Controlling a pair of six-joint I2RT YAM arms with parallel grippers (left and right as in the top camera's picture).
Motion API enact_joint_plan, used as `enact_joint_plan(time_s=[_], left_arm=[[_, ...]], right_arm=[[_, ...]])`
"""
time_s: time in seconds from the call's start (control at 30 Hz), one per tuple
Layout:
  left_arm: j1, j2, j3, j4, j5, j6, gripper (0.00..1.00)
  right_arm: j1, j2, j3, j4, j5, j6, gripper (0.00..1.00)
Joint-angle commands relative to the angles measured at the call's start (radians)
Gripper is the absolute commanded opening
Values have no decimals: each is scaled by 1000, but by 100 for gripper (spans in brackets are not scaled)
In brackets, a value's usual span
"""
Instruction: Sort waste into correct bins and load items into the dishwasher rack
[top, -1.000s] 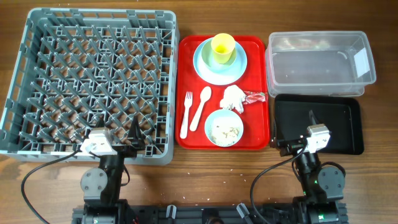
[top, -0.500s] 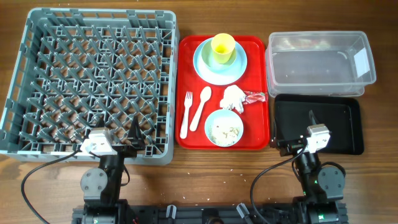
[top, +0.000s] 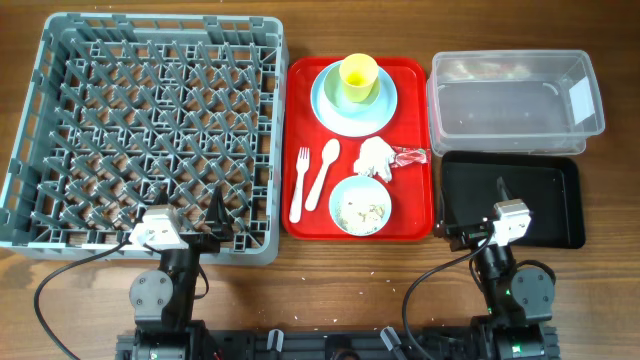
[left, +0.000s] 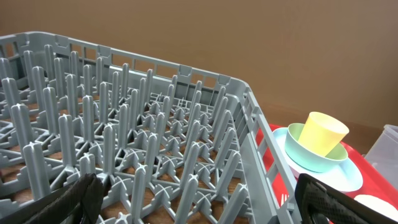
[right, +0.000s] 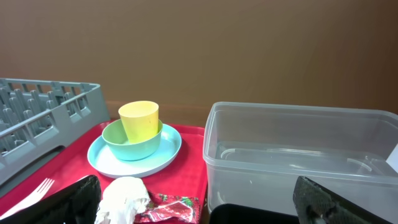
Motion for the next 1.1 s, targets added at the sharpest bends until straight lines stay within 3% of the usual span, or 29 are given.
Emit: enact_joint_plan(time_s=[0.0, 0.4, 0.5, 0.67, 0.87, 1.0, 1.07], left_arm=[[-2, -6, -3, -5, 1, 16, 100], [-2, -6, -3, -5, 1, 16, 100], [-2, -6, -3, 18, -78, 19, 100], [-2, -6, 9, 60, 122, 15, 100], [-2, 53, 325, -221, 175, 12, 100], [-2, 258, 636, -400, 216, 17, 100], [-2, 506, 899, -604, 330, 17, 100]], right_arm=[[3, -2, -1, 3, 9, -5, 100], [3, -2, -1, 3, 9, -5, 100], [3, -2, -1, 3, 9, -5, 100], [3, -2, -1, 3, 9, -5, 100], [3, -2, -1, 3, 9, -5, 100], [3, -2, -1, 3, 9, -5, 100], [3, -2, -1, 3, 9, -5, 100]])
